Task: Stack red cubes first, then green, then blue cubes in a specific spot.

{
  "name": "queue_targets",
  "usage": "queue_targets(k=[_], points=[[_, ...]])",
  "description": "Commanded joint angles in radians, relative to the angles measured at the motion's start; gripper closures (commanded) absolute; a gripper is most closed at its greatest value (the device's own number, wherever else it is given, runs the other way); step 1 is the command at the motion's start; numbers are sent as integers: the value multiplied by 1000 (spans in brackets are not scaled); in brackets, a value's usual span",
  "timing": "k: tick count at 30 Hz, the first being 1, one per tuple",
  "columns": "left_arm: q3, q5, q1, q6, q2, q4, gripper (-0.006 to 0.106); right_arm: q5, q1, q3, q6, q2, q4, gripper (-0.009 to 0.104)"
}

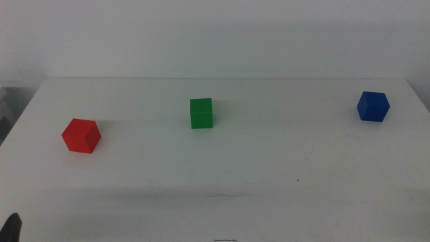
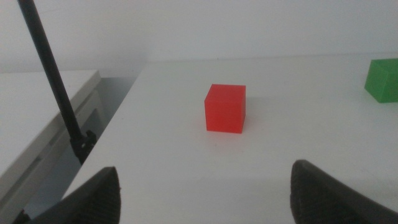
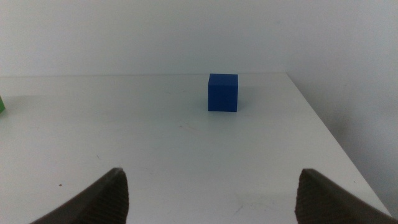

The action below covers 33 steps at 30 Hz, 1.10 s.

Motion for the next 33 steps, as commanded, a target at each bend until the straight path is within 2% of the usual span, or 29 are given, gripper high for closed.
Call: queue_targets(k=[1, 5, 16, 21, 33], points=[[-29, -72, -2, -19, 35, -3, 7, -76, -7, -18, -9, -23, -16, 1], [-124, 3, -3, -22, 130, -3, 7, -76, -7, -18, -9, -23, -16, 1], [-555, 496, -3, -18, 497, -3, 7, -76, -7, -18, -9, -23, -16, 1], [-738, 614, -3, 6, 698, -5, 7, -76, -7, -18, -9, -23, -16, 1], [-1093, 783, -3, 141, 1090, -82, 7, -76, -7, -18, -9, -23, -16, 1]])
